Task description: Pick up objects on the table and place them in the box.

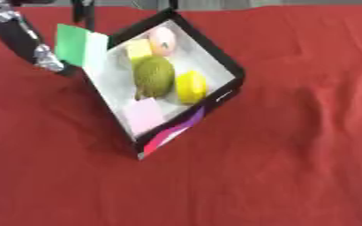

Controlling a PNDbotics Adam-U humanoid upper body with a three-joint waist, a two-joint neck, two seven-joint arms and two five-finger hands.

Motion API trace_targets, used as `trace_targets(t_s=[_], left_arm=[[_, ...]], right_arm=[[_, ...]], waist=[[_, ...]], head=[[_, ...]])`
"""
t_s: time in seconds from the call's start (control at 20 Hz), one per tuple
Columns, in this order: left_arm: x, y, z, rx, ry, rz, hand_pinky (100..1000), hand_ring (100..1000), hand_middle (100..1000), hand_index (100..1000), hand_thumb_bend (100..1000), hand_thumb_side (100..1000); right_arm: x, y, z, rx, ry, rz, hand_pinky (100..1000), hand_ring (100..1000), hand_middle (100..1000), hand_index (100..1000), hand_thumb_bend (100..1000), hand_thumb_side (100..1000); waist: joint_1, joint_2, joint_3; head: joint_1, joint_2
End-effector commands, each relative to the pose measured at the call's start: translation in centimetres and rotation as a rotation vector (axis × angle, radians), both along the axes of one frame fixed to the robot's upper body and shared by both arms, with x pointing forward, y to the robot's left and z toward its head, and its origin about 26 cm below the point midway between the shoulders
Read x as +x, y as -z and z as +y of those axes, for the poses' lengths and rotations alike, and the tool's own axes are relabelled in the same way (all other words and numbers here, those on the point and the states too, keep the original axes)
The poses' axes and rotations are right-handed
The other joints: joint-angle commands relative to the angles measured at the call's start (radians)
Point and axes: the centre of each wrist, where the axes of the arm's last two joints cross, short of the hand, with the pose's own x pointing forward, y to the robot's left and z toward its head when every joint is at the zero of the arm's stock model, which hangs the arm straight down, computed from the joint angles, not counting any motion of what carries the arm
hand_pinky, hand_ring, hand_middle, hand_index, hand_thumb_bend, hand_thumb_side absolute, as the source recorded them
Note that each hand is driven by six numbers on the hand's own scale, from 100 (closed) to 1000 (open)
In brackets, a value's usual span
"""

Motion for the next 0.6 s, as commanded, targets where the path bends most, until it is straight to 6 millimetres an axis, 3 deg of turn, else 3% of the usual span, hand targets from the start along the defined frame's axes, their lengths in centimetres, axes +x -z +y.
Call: trace_targets(t_s=[0.05,0.2,0.25,0.3,0.4,0.45,0.55,0.6], left_arm=[[1.8,0.7,-0.5,0.111,-0.014,-0.019,711,650,566,646,715,100],[2.6,1.7,-0.5,0.111,-0.030,-0.050,711,650,566,646,715,100],[2.6,1.2,-0.2,0.096,-0.034,-0.071,885,883,849,924,764,474],[2.3,0.3,0.3,0.061,-0.041,-0.098,885,883,850,925,757,483],[1.7,-1.0,1.6,-0.033,-0.056,-0.138,878,871,847,933,600,597],[1.3,-1.5,2.3,-0.085,-0.063,-0.156,870,859,840,936,527,602],[0.6,-2.0,3.5,-0.192,-0.073,-0.183,842,827,809,921,369,474],[0.2,-2.3,4.1,-0.248,-0.077,-0.197,838,822,804,917,345,453]], right_arm=[[-0.2,-1.5,0.0,-0.030,-0.021,-0.035,956,799,739,947,100,543],[-0.2,-1.5,0.0,-0.028,-0.023,-0.036,956,799,739,947,100,543],[-0.3,-1.3,-0.1,-0.026,-0.018,-0.028,956,799,738,946,100,545],[-0.3,-1.2,-0.1,-0.025,-0.014,-0.022,956,799,738,946,100,545],[-0.4,-1.0,-0.2,-0.021,-0.006,-0.018,956,799,738,946,100,547],[-0.5,-1.0,-0.3,-0.015,-0.002,-0.020,956,798,738,946,100,547],[-0.5,-1.0,-0.4,-0.003,0.003,-0.028,956,798,738,946,100,546],[-0.6,-1.0,-0.4,0.002,0.004,-0.032,956,798,738,946,100,546]], waist=[[0.000,-0.032,-0.004],[0.001,-0.032,-0.006],[0.001,-0.035,-0.001],[0.002,-0.036,0.002],[0.002,-0.038,0.007],[0.002,-0.040,0.012],[-0.002,-0.042,0.019],[-0.004,-0.042,0.022]], head=[[0.011,-0.007],[0.012,-0.006],[0.005,-0.004],[0.001,-0.002],[-0.007,-0.001],[-0.012,0.001],[-0.019,0.001],[-0.022,0.001]])
